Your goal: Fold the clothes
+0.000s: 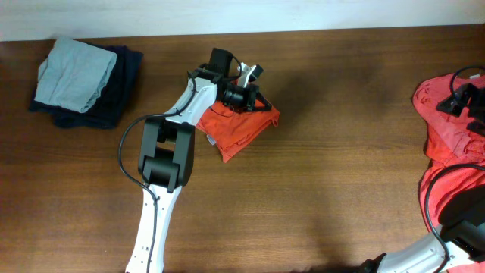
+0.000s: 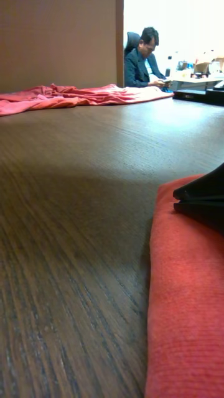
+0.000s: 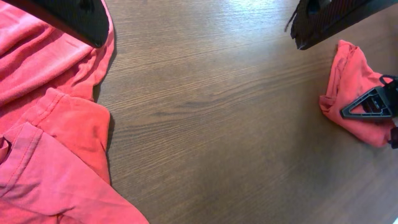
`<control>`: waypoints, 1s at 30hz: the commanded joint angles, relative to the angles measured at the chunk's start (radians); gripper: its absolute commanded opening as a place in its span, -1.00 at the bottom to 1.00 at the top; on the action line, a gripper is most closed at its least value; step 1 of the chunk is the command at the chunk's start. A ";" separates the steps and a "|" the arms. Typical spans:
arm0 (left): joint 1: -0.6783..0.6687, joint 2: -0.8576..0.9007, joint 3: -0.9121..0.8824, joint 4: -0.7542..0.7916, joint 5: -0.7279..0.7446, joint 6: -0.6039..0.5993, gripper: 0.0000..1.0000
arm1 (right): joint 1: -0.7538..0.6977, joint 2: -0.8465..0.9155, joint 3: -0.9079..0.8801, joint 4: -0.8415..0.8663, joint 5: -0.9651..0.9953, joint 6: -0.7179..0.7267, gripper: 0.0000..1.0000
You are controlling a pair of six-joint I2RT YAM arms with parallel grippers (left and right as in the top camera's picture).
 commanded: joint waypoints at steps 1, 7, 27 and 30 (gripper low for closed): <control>0.008 0.026 0.014 0.000 -0.039 -0.027 -0.99 | -0.001 -0.010 0.005 0.000 -0.002 -0.002 0.97; 0.008 0.026 0.156 -0.001 0.065 -0.116 -0.99 | -0.001 -0.010 0.005 0.000 -0.002 -0.002 0.97; -0.073 0.030 0.290 -0.577 -0.201 0.128 -0.99 | -0.001 -0.010 0.005 0.000 -0.002 -0.002 0.97; -0.096 0.030 0.249 -0.559 -0.276 0.138 -0.99 | -0.001 -0.010 0.005 0.000 -0.002 -0.002 0.97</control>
